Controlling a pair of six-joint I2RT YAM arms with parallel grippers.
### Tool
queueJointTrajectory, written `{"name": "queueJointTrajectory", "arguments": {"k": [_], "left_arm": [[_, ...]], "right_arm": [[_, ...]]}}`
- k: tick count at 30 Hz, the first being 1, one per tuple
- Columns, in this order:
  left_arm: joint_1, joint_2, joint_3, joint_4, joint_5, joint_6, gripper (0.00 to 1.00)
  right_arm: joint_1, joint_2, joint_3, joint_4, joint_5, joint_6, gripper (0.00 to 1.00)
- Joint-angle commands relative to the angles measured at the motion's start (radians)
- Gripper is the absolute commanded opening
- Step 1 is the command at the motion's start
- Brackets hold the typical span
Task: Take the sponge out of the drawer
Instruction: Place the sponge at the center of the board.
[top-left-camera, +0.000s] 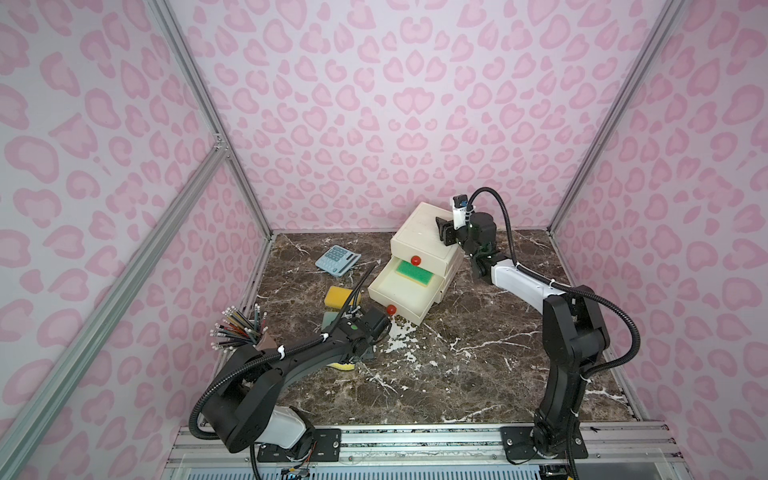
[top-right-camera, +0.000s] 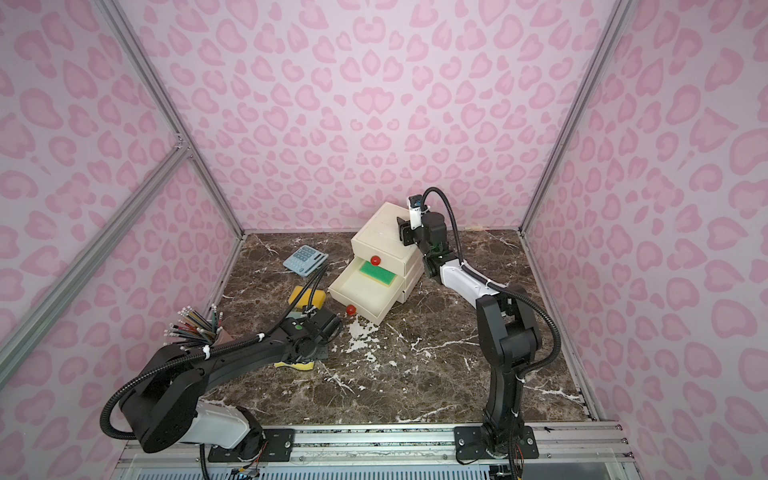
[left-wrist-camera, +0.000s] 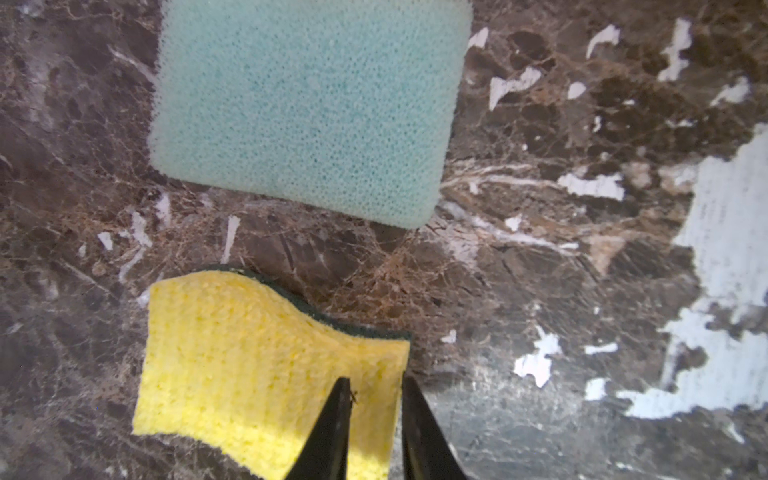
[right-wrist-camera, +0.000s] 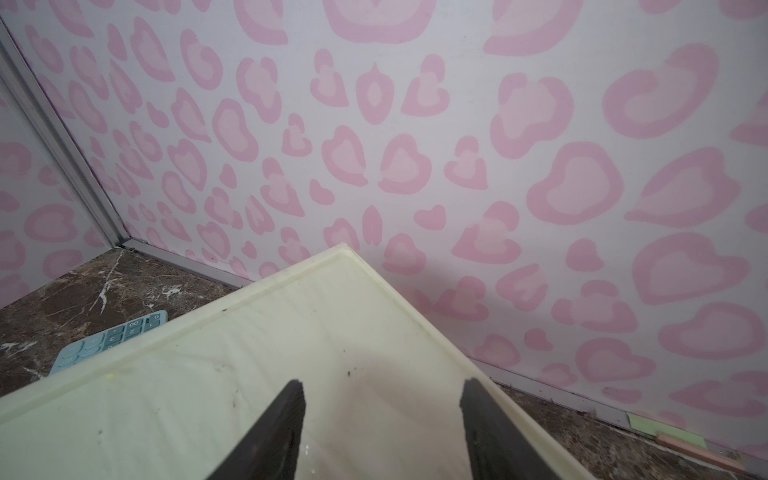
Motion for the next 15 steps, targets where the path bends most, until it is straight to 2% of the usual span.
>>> {"name": "queueJointTrajectory", "arguments": {"k": [1, 3, 6, 10, 15], "left_arm": [[-0.002, -0.01, 0.009, -0.031, -0.016, 0.003, 0.28], [-0.003, -0.023, 0.012, -0.037, -0.021, 0.005, 0.32], [-0.007, -0.065, 0.013, -0.039, -0.024, 0.022, 0.46], [-0.007, -0.131, 0.003, 0.007, 0.006, 0.09, 0.54], [-0.007, -0.167, 0.008, 0.071, 0.074, 0.154, 0.58]], "right_arm": [[0.001, 0.034, -0.021, -0.253, -0.009, 0.024, 0.62], [0.003, 0.032, -0.021, -0.255, -0.008, 0.023, 0.62], [0.003, 0.029, -0.021, -0.258, -0.006, 0.022, 0.62], [0.002, 0.031, -0.017, -0.261, -0.005, 0.02, 0.62], [0.008, 0.031, -0.005, -0.266, -0.007, 0.016, 0.61]]}}
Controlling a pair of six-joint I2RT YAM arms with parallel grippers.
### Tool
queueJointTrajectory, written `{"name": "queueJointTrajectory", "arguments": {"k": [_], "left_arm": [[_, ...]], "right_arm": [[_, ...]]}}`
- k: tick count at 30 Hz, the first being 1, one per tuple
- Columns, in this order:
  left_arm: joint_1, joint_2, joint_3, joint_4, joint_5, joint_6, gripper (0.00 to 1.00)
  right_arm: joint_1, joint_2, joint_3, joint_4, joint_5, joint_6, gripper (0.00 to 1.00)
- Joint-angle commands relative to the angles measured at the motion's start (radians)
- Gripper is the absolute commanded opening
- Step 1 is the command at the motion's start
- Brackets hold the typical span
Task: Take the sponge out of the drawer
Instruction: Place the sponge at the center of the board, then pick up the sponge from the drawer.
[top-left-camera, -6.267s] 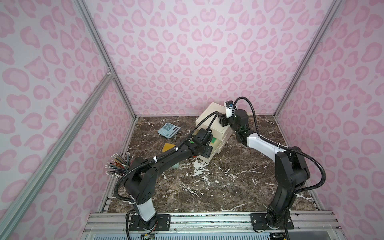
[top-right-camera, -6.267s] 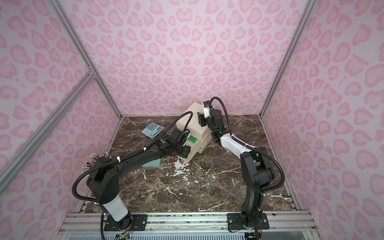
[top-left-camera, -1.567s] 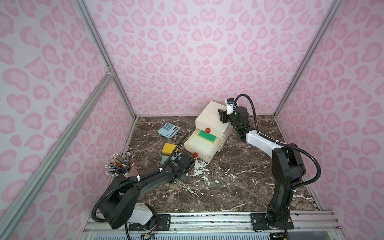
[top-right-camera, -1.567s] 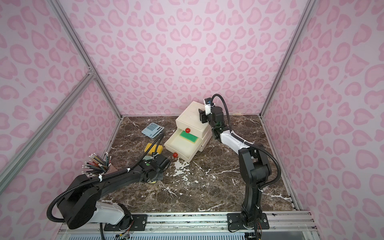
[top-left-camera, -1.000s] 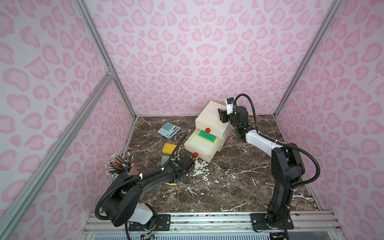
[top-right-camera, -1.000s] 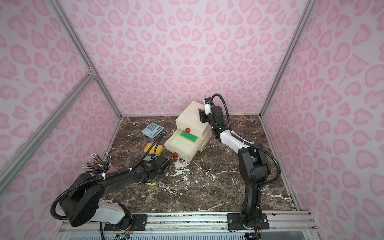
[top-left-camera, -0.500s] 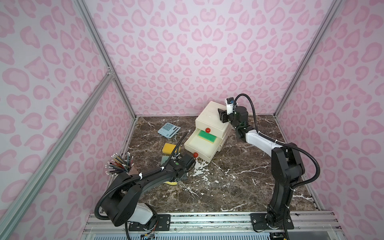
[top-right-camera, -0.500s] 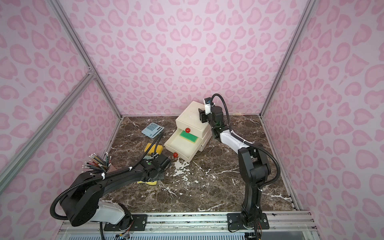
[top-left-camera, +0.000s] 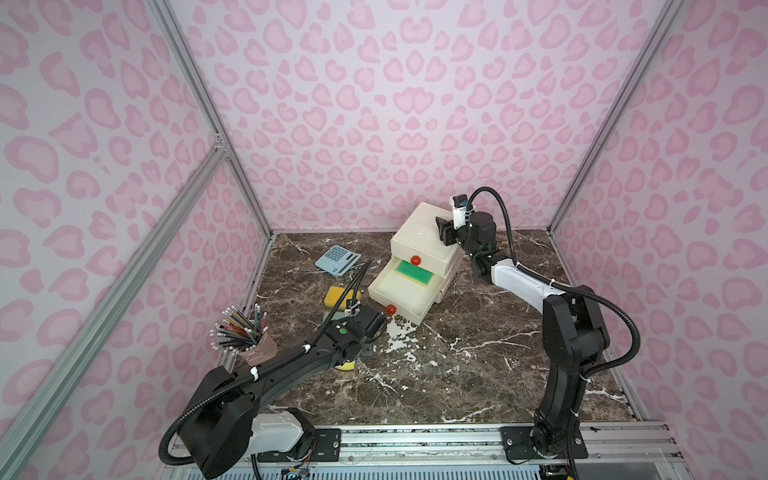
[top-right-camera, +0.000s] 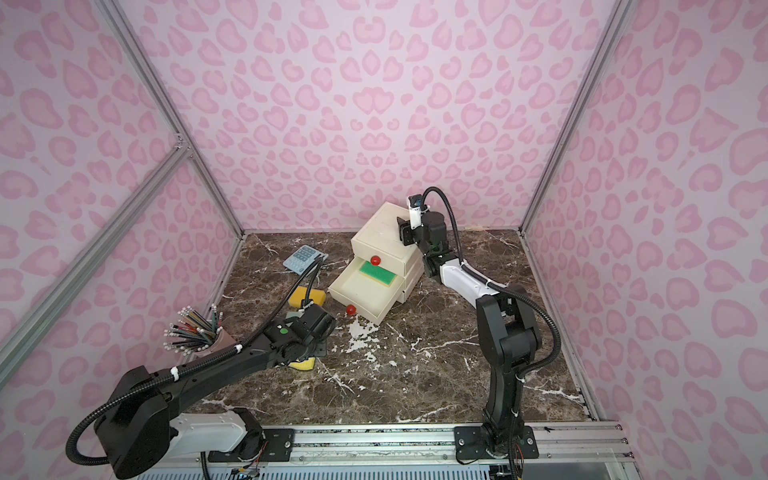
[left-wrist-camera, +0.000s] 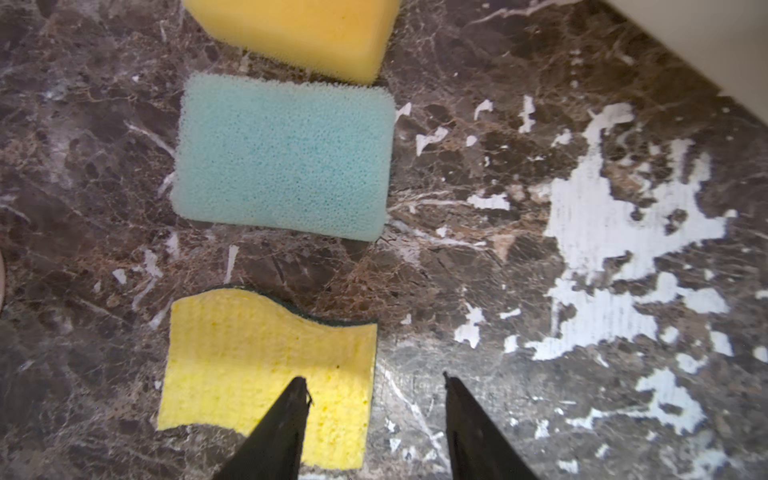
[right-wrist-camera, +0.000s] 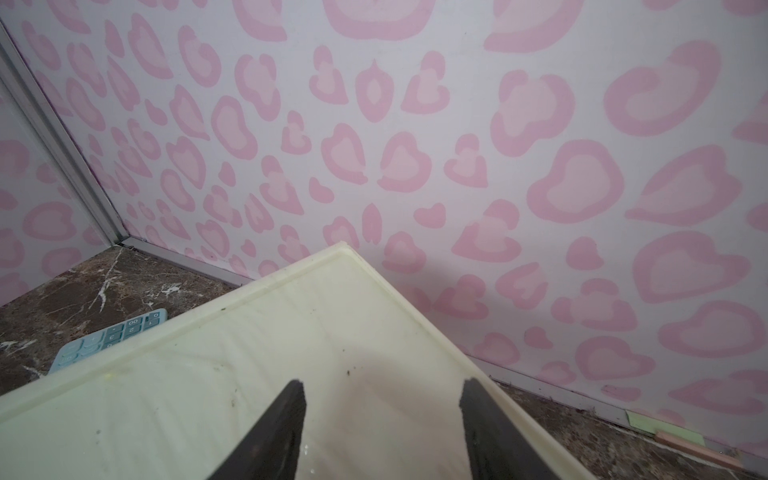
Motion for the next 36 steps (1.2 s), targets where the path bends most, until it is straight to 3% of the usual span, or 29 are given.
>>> {"name": "queueJointTrajectory", "arguments": {"k": [1, 10, 17, 26, 32, 36], "left_arm": [[0.001, -0.01, 0.008, 0.059, 0.05, 0.063, 0.58], [0.002, 0.028, 0.051, 0.118, 0.087, 0.131, 0.63], [0.002, 0.091, 0.093, 0.148, 0.114, 0.159, 0.63], [0.002, 0.026, 0.128, 0.15, 0.099, 0.233, 0.64], [0.003, -0.037, 0.162, 0.265, 0.185, 0.327, 0.64], [0.013, 0.004, 0.234, 0.332, 0.211, 0.368, 0.64]], "right_arm": [[0.005, 0.03, -0.009, -0.254, -0.007, 0.012, 0.61], [0.006, -0.007, 0.073, -0.274, 0.012, -0.023, 0.71], [0.003, -0.047, 0.055, -0.239, -0.004, -0.012, 0.72], [-0.011, -0.095, 0.023, -0.207, -0.015, 0.002, 0.72], [-0.013, -0.109, 0.009, -0.205, -0.01, 0.004, 0.72], [-0.013, -0.11, 0.0, -0.202, -0.015, 0.01, 0.72]]}}
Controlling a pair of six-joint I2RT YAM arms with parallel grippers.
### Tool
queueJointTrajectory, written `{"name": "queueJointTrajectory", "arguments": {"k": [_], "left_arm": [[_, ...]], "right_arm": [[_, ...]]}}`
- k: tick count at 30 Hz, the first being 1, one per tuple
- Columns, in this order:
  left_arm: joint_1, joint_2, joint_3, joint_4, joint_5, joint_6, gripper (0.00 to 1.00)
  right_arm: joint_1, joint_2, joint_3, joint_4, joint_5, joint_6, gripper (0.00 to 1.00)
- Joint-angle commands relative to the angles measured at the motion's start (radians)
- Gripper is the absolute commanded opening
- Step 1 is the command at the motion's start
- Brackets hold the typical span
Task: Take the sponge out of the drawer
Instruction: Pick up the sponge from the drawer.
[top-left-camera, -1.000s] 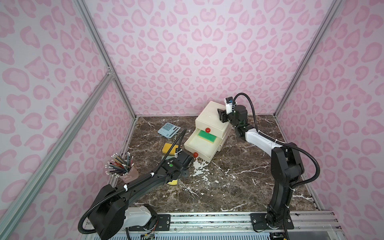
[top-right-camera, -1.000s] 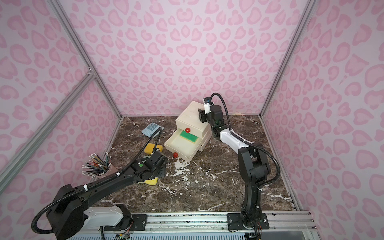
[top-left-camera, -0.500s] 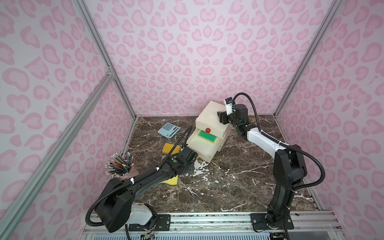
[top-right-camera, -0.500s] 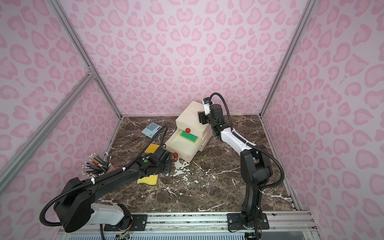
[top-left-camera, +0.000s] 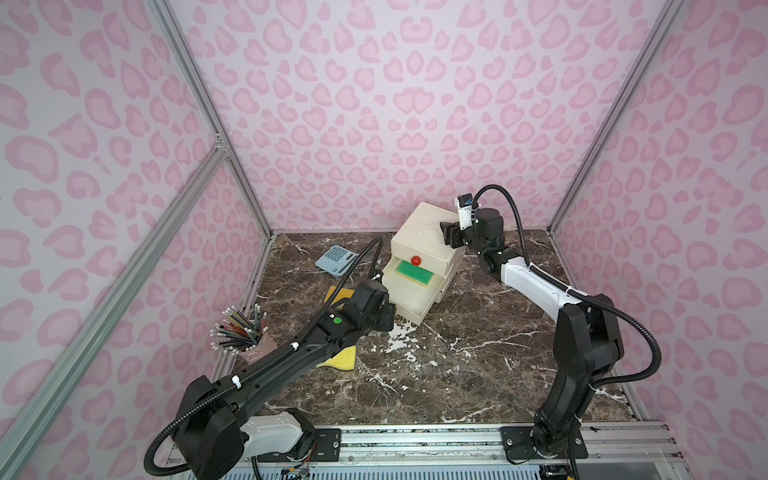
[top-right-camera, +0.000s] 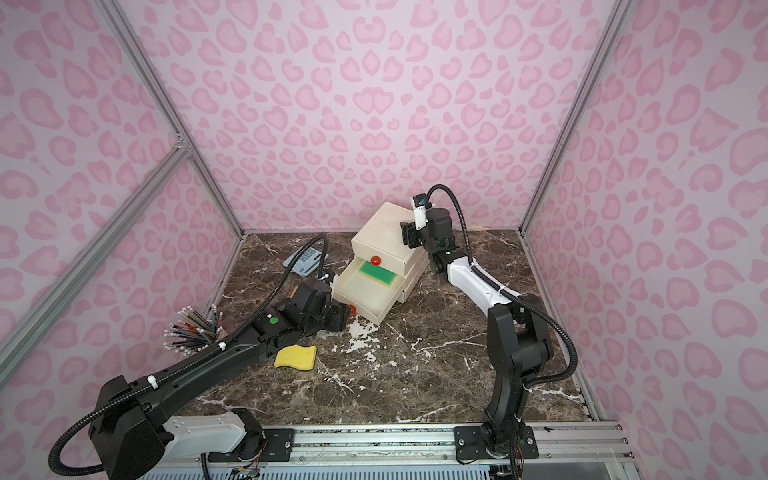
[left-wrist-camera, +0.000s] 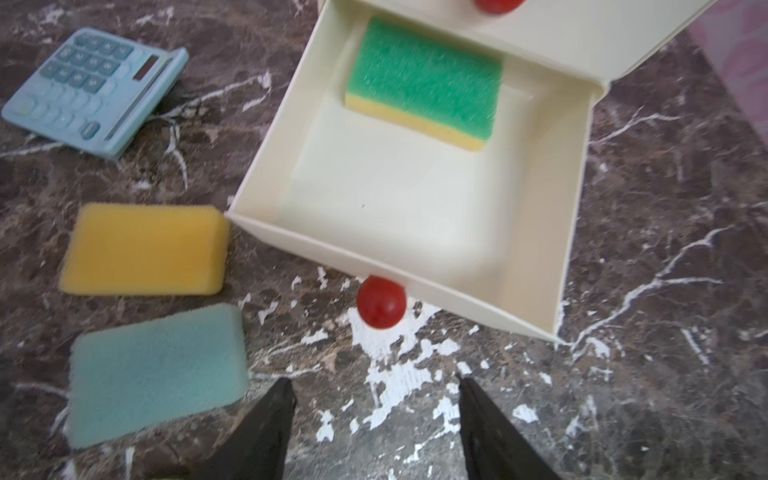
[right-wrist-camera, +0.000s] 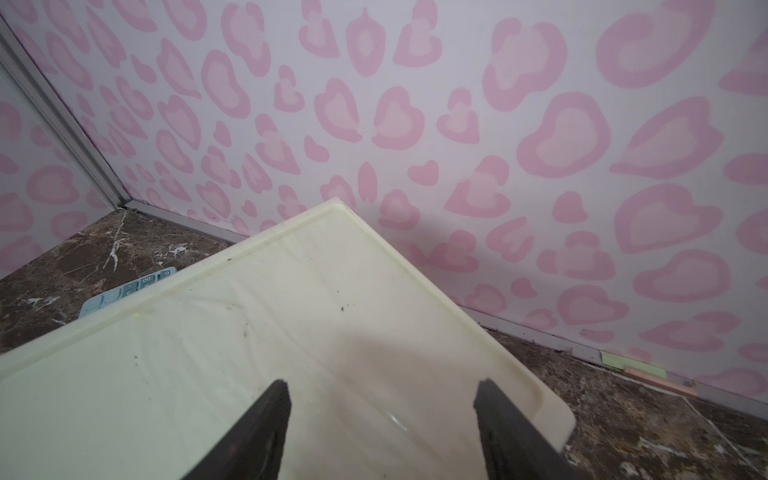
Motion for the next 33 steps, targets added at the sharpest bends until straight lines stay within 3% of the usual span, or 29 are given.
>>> {"name": "queueJointTrajectory", "arguments": {"k": [1, 11, 26, 33], "left_arm": [[0.01, 0.044, 0.068, 0.101, 0.037, 0.054, 0.64], [0.119, 0.363, 0.284, 0.165, 0.256, -0.036, 0.57], [0.153, 0.516, 0.361, 0.179, 0.179, -0.069, 0.55], [0.176, 0.583, 0.382, 0.219, 0.204, -0.069, 0.53]], "right_arm": [[0.0, 0.0, -0.009, 0.014, -0.008, 0.006, 0.72], [0.0, -0.003, -0.031, 0.006, 0.024, 0.01, 0.7], [-0.001, 0.011, -0.036, 0.009, 0.033, 0.007, 0.7], [-0.001, 0.023, -0.027, 0.002, 0.027, 0.008, 0.7]]}}
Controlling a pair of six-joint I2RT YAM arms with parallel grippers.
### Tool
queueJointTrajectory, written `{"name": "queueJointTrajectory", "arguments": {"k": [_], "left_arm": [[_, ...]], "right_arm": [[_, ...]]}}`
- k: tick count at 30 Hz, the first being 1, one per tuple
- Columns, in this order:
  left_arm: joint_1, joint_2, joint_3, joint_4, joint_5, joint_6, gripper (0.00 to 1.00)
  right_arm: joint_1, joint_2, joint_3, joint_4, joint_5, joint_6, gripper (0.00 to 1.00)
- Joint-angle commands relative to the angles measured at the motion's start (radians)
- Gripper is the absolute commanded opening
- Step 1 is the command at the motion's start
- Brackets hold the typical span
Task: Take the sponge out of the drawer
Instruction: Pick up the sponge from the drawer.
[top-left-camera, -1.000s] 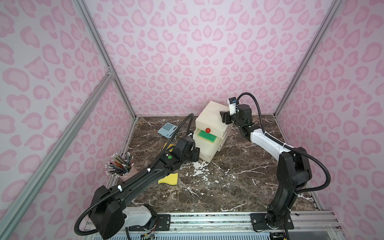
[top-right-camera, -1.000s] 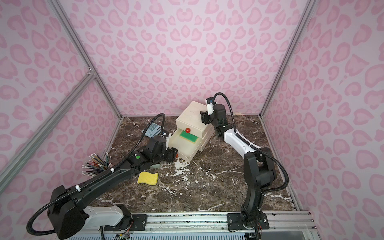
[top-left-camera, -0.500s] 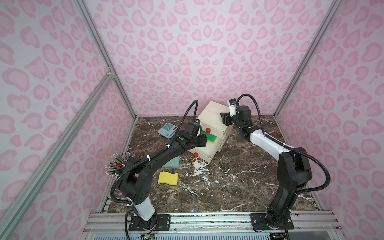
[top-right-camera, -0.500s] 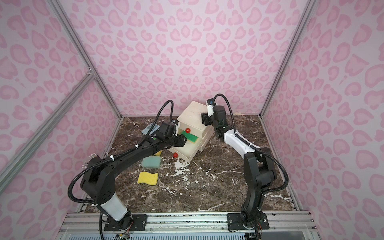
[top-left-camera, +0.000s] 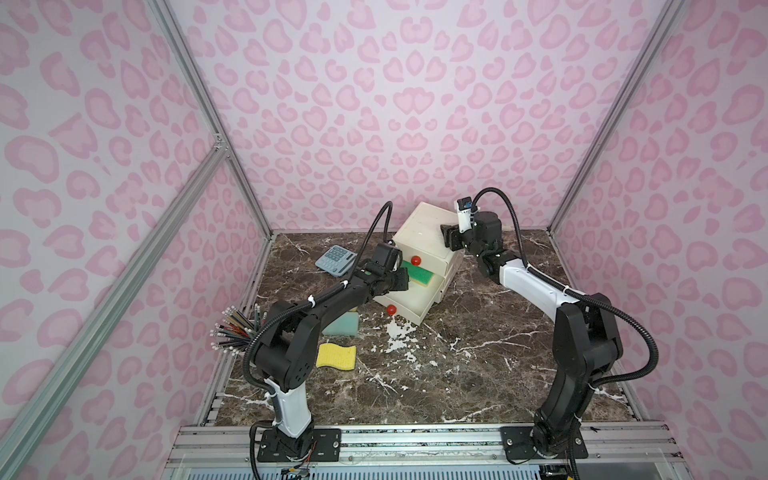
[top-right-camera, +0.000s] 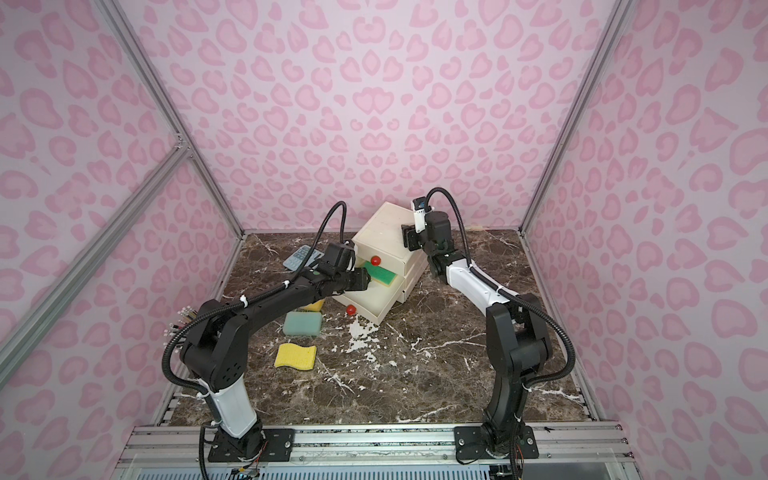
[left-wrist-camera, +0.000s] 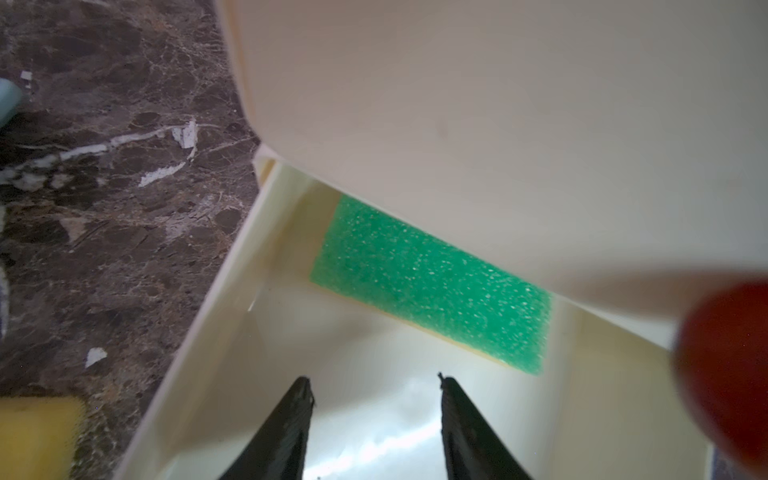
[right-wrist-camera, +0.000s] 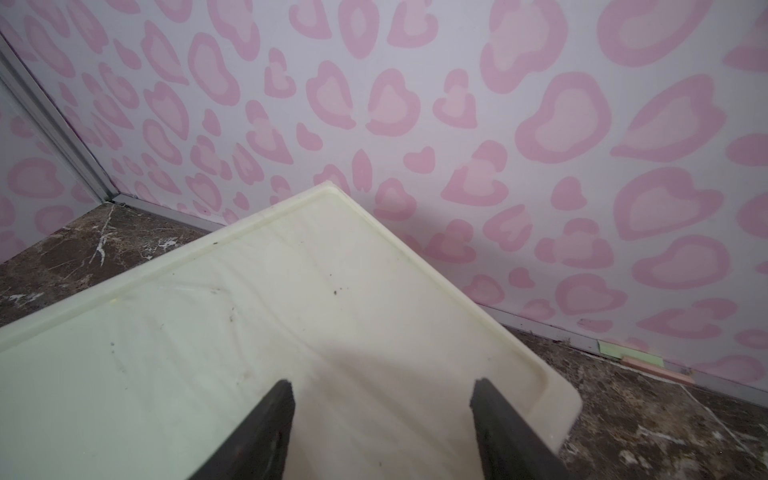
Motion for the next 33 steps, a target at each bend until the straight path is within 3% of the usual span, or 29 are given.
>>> {"name": "queueJointTrajectory", "arguments": {"k": [1, 13, 23, 33], "left_arm": [[0.006, 0.017, 0.018, 0.061, 0.004, 0.005, 0.52], [0.012, 0.073, 0.043, 0.121, -0.031, -0.01, 0.51], [0.012, 0.074, -0.087, 0.408, -0.044, -0.113, 0.49], [0.012, 0.098, -0.1, 0.505, -0.019, -0.153, 0.49]], "right_arm": [[-0.001, 0.014, 0.001, -0.024, 0.009, 0.0, 0.69], [-0.001, 0.029, 0.012, -0.036, 0.016, -0.007, 0.69], [-0.001, 0.045, 0.018, -0.041, 0.006, -0.008, 0.69], [-0.001, 0.045, 0.012, -0.046, 0.018, -0.019, 0.69]]}}
